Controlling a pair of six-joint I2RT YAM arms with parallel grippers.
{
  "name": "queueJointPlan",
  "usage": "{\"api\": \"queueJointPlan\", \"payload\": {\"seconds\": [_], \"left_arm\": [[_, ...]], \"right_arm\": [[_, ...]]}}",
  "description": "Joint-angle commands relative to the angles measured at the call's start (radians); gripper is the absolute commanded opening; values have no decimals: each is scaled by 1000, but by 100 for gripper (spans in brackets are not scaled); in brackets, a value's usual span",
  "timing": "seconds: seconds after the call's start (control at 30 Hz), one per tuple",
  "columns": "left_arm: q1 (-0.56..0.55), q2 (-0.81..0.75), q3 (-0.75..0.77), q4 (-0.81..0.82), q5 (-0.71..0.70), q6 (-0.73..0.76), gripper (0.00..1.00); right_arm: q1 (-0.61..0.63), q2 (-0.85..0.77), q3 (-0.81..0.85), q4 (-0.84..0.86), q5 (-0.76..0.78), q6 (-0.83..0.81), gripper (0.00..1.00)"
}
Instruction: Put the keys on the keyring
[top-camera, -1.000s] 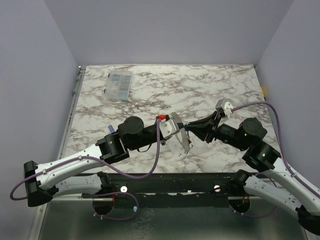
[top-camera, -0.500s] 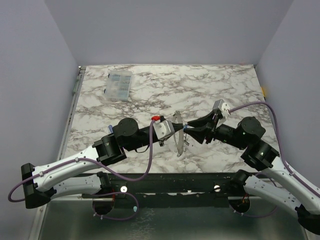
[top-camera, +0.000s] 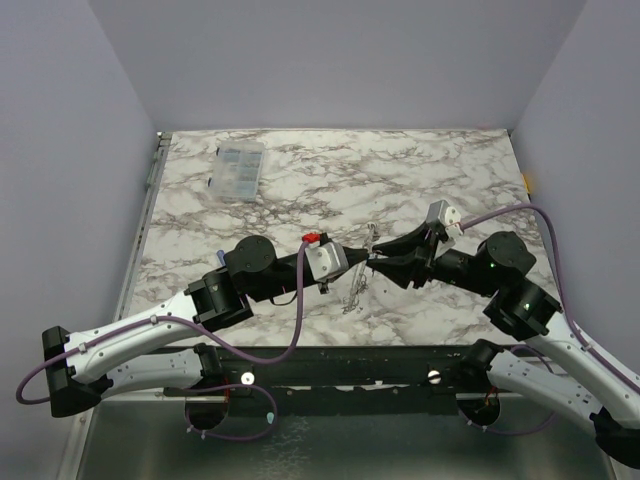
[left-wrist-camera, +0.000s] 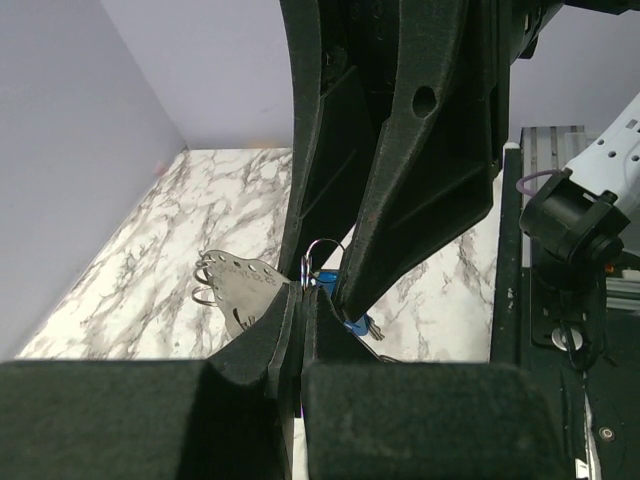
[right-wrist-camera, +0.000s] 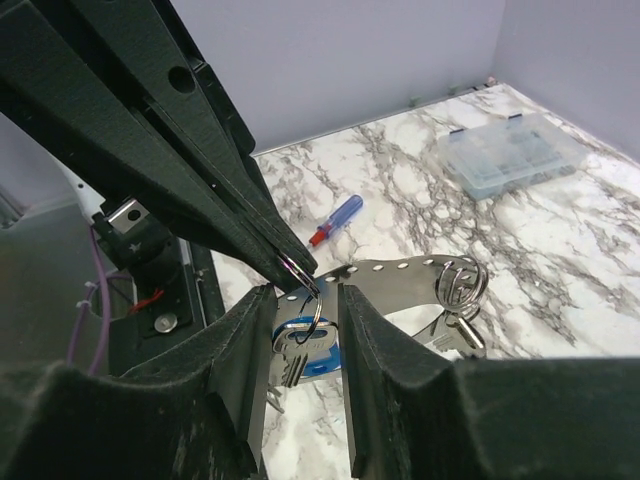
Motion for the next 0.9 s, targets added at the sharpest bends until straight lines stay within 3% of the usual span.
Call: {"api": "queueJointPlan", "payload": {"seconds": [0.0, 0.2, 0.37, 0.63, 0.7, 0.8, 0.87], "left_arm": [[-4, -7, 5, 49, 44, -15, 0], [-4, -3, 7, 50, 60, -18, 0], [-4, -5, 7, 51, 76, -25, 0], [-4, -16, 8, 63, 88, -33, 0], [-4, -20, 7, 63, 83, -34, 0], [-3, -30, 7, 58, 72, -30, 0], [-4, -34, 10, 50, 65, -25, 0]], "right_arm": [[8, -5, 29, 35, -50, -18, 34], [8, -9, 26, 47, -65, -29, 20], [8, -24, 11, 62, -92, -54, 3], [8, -40, -2, 79, -147, -67, 1], [8, -33, 15, 33, -145, -99, 14], [8, -30, 29, -7, -139, -107, 47], [8, -35, 36, -25, -130, -112, 56]]}}
